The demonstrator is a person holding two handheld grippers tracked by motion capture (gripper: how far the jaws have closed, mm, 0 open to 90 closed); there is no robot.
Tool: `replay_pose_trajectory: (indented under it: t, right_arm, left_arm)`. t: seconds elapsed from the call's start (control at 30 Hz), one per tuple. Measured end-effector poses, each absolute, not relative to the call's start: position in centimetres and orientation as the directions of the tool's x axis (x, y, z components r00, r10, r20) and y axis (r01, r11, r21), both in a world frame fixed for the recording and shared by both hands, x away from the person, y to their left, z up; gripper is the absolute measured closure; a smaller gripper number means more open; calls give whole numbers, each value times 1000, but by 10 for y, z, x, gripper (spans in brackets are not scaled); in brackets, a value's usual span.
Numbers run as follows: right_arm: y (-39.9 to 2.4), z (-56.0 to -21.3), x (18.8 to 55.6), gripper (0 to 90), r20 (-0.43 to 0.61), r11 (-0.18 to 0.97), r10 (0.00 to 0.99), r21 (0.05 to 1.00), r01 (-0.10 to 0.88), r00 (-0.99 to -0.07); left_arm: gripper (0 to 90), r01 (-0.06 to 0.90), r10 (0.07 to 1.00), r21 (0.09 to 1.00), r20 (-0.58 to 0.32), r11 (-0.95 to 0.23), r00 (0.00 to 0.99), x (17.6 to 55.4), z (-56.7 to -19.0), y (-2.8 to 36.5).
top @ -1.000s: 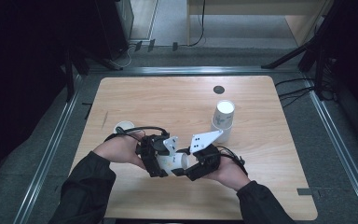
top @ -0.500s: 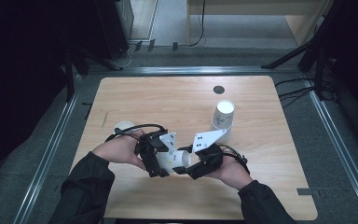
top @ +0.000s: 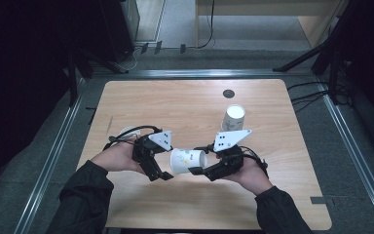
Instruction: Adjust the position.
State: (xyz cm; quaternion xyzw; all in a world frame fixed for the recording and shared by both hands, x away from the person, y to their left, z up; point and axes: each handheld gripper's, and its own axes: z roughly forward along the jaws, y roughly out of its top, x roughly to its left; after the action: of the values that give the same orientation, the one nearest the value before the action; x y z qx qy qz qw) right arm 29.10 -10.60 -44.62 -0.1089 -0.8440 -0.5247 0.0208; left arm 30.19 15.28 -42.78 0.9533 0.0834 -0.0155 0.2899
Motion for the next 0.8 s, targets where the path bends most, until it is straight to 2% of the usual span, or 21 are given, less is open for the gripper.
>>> replay_pose_trajectory:
  t: [0.27,0.8]
  right_arm:
    - [-115,-442,293,352,166,391,164,894,219,-972]
    - [-117,-440,295,352,195,359,146,903,235,-970]
  left_arm:
    - [56,226,171,626,-148,-746,974,305,-435,162]
    - [57,308,220,692,-216,-653,951,303,-447,161]
